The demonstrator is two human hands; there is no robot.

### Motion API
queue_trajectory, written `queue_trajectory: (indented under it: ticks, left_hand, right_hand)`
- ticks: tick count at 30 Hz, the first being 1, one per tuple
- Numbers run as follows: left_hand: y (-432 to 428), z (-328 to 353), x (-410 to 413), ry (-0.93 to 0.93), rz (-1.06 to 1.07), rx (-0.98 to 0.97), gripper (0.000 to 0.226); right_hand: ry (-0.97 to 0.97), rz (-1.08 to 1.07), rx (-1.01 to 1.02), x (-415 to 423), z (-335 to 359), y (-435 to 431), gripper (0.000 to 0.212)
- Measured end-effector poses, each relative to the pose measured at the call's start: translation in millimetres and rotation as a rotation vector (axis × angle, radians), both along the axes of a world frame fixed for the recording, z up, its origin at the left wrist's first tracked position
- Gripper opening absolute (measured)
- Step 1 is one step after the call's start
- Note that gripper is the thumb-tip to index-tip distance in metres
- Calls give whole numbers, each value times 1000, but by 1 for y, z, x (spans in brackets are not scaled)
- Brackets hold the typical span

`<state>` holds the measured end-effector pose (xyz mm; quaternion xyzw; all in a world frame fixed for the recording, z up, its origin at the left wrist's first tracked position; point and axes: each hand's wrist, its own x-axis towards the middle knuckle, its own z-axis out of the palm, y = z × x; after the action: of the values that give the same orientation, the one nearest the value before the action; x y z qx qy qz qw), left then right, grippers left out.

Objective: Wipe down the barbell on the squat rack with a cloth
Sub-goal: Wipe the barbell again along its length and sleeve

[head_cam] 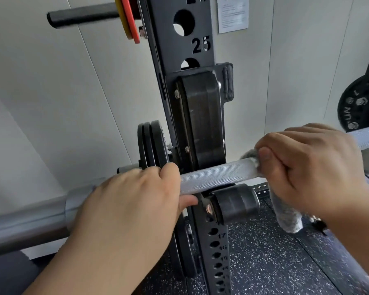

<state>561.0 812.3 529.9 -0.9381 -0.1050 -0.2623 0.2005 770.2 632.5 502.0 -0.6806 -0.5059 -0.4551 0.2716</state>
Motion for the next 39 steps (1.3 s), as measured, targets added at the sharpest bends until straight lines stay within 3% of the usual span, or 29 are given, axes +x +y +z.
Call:
queue_trajectory:
  ticks: [8,13,17,20,27,31,35,39]
  left_hand:
    - [3,4,4,48,14,12,49]
    - [-1,4,3,-23,18,69,51]
    - [-8,9,-12,-69,69,54,47]
    - [-8,10,-12,-75,109,94,46]
    - [-14,2,-1,-97,104,30,37]
    - [-23,0,8,-126,130,-33,36]
    - [-24,0,9,-153,163,-80,49]
    - [-30,0,11,-166,182,-139,55]
  right_hand:
    - [-19,-14,7,5,-1,-3,47]
    - [73,-46,2,-4,3,-5,40]
    - [142,118,-97,-32,3,-1,37]
    - [89,208,-191,-30,-1,-9,43]
    - [97,-100,-102,-4,-10,-33,37]
    - [81,-80,-62,-29,-15,-7,29]
    - [1,-34,-102,-19,-17,-10,35]
    - [96,-164,26,-1,-12,-27,43]
